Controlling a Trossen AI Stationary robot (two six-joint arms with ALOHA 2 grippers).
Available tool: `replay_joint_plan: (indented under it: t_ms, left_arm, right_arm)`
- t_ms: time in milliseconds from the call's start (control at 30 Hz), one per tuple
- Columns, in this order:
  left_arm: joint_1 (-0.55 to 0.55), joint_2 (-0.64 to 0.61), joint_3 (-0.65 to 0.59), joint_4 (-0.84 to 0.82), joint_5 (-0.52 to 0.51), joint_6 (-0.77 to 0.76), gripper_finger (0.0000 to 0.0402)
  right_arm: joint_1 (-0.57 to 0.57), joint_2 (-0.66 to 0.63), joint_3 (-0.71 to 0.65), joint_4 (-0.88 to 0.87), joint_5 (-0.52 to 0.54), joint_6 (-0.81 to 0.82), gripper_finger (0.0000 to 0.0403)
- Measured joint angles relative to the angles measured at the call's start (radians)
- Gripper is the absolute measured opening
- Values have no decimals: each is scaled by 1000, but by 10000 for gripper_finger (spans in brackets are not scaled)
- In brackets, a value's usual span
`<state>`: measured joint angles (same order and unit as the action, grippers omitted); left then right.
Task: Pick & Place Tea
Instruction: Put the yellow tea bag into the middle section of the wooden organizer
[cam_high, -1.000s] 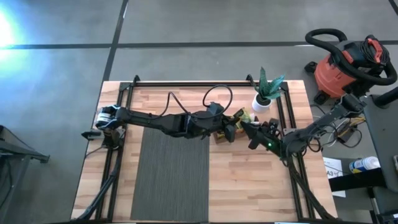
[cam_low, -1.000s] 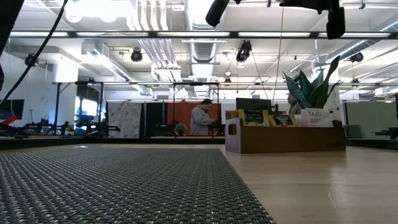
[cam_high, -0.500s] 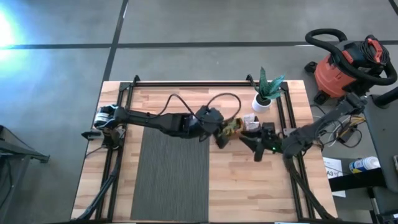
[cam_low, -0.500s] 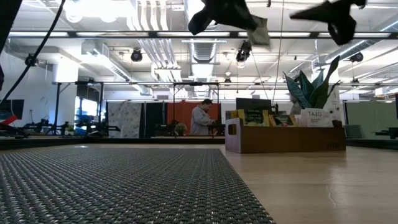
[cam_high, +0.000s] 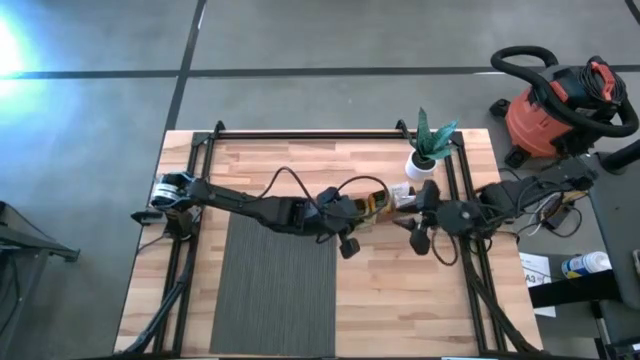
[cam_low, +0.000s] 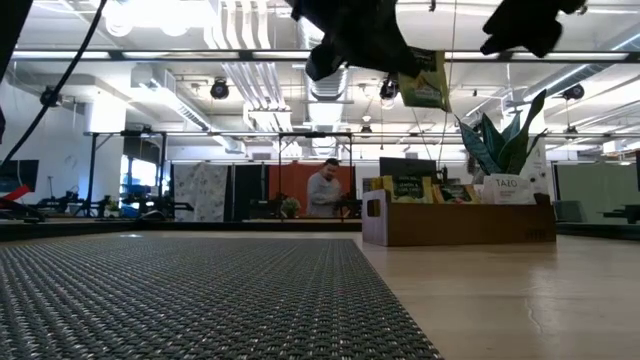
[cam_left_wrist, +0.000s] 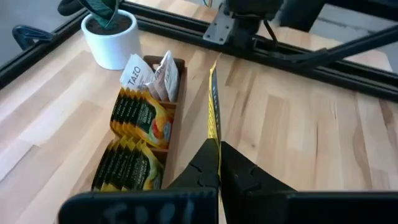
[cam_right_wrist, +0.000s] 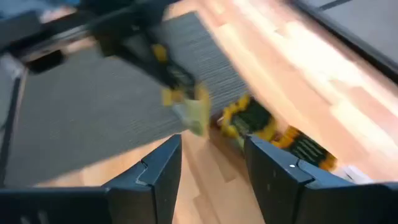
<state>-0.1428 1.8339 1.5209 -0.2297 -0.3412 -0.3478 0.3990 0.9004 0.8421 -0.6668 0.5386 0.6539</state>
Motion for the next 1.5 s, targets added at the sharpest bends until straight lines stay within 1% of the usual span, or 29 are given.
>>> replay_joint_plan:
  t_ms: [133,200,433,533,600,800,933,1067,1167,1300,1500]
  left_arm:
    - [8,0,-54,87,0,4,0]
    - [11,0,-72,110,0,8,0]
    - [17,0,-105,109,-1,38,0]
    - [18,0,-105,117,-1,72,0]
    - [19,0,-105,122,-1,100,0]
    - [31,-2,-114,125,-6,137,0]
    - [43,-2,-133,126,-47,139,0]
    - [48,-2,-136,131,-38,154,0]
    - [48,-2,-136,178,-11,190,0]
    - [48,-2,-136,197,6,215,0]
    - [49,-2,-136,159,9,216,0]
  right_arm:
    - [-100,77,87,-26,-190,-176,165]
    - [-141,119,125,-50,-241,-268,164]
    - [-225,262,261,-146,-252,-528,164]
    - [-258,328,309,-151,-257,-606,164]
    - [-281,374,337,-161,-281,-644,164]
    - [-328,466,387,-171,-378,-691,164]
    - [-335,481,393,-173,-414,-692,164]
    - [-335,485,390,-174,-417,-684,162]
    - [-336,493,390,-171,-412,-686,153]
    - [-342,519,388,-165,-409,-698,137]
    - [-345,537,387,-165,-409,-699,104]
